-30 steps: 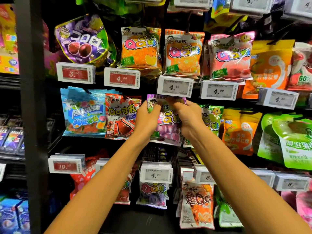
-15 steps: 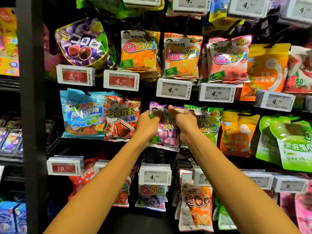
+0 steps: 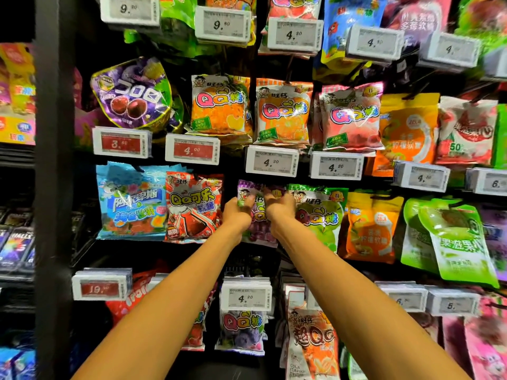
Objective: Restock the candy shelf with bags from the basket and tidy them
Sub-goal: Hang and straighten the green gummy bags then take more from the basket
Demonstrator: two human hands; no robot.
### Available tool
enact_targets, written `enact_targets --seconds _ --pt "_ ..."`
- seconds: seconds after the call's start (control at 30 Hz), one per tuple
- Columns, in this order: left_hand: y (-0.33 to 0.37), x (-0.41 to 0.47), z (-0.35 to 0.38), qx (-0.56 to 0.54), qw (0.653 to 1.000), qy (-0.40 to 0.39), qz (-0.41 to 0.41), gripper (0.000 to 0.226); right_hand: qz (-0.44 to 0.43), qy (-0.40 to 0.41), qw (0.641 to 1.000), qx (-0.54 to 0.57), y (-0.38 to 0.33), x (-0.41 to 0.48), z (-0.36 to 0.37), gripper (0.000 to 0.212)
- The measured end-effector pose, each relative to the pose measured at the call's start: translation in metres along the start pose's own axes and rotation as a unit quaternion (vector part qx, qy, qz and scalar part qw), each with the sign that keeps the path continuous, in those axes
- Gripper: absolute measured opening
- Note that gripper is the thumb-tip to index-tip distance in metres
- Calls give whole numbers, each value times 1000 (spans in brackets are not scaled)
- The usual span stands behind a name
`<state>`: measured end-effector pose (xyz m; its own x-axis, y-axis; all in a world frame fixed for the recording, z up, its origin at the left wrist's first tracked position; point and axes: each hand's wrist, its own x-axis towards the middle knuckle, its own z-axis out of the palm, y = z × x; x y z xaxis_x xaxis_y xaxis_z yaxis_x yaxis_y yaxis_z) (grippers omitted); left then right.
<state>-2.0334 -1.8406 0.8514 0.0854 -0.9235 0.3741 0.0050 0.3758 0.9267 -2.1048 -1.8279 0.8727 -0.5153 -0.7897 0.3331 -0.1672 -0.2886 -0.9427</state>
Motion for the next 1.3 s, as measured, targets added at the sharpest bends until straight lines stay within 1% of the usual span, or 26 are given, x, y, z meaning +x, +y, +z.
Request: enact_targets --seconds 0.03,0.07,0.2,0.23,0.27,0.3,0.37,0.43,0.5,0.53,0.57,0.6,0.63,0.67,0.7,0.77,0.87,0.9,0.97,1.03,1.13,1.2,1.3 --pt "-1 2 1 3 1000 8 3 27 -6 18 999 -34 -1 -2 1 9" --pt "-1 2 0 11 1000 11 -2 26 -7 20 999 -48 1 -1 0 8" --pt "-8 -2 -4 64 998 15 -16 21 16 2 994 -105 13 -9 -7 19" --pt "-12 -4 -6 69 997 9 -19 18 27 -3 993 -112 17 -14 -9 22" --pt "-14 -8 -7 81 997 3 -16 9 37 -9 994 -106 19 -17 -11 24" --pt "-17 -12 -9 87 996 0 -14 8 53 -17 995 -86 19 -26 -13 24" --pt "-22 -20 -12 99 995 -1 -14 17 72 -24 995 -67 20 -39 -19 28" --pt "-18 -30 -12 119 993 -3 -22 35 85 -37 994 -49 23 -47 -26 38" --pt "-11 -40 -11 137 991 1 -6 51 95 -57 994 -18 23 -55 -33 46" --pt "-6 -47 -11 136 991 9 18 55 92 -68 993 5 22 -59 -36 45" --pt "-1 -54 -11 122 991 17 49 56 87 -79 993 31 23 -61 -39 35" --pt "3 -62 -10 106 991 23 73 53 82 -82 992 55 21 -66 -43 18" --pt "8 -69 -9 95 991 27 87 49 71 -79 992 74 20 -67 -47 19" --pt "11 -76 -7 88 991 30 91 46 61 -75 991 95 19 -70 -54 26" --pt "13 -83 -5 78 992 31 95 42 52 -74 988 127 18 -74 -62 26" --pt "17 -99 1 48 992 36 110 32 52 -77 976 197 16 -81 -81 16" --pt "15 -126 17 3 992 44 117 16 68 -99 962 244 20 -91 -123 20" --pt "12 -135 23 -10 993 40 107 16 68 -104 962 243 25 -94 -137 21" --pt "-2 -158 38 -35 996 34 68 24 70 -100 966 228 39 -106 -170 18" --pt "-21 -190 54 -45 998 27 25 26 90 -112 965 219 62 -120 -204 18" --pt "-54 -238 73 -59 997 32 -31 27 147 -126 956 221 99 -140 -250 27" --pt "-80 -273 84 -55 995 44 -67 30 186 -128 952 207 132 -154 -278 25" --pt "-130 -321 93 -15 987 57 -146 30 246 -125 952 134 194 -179 -311 22"
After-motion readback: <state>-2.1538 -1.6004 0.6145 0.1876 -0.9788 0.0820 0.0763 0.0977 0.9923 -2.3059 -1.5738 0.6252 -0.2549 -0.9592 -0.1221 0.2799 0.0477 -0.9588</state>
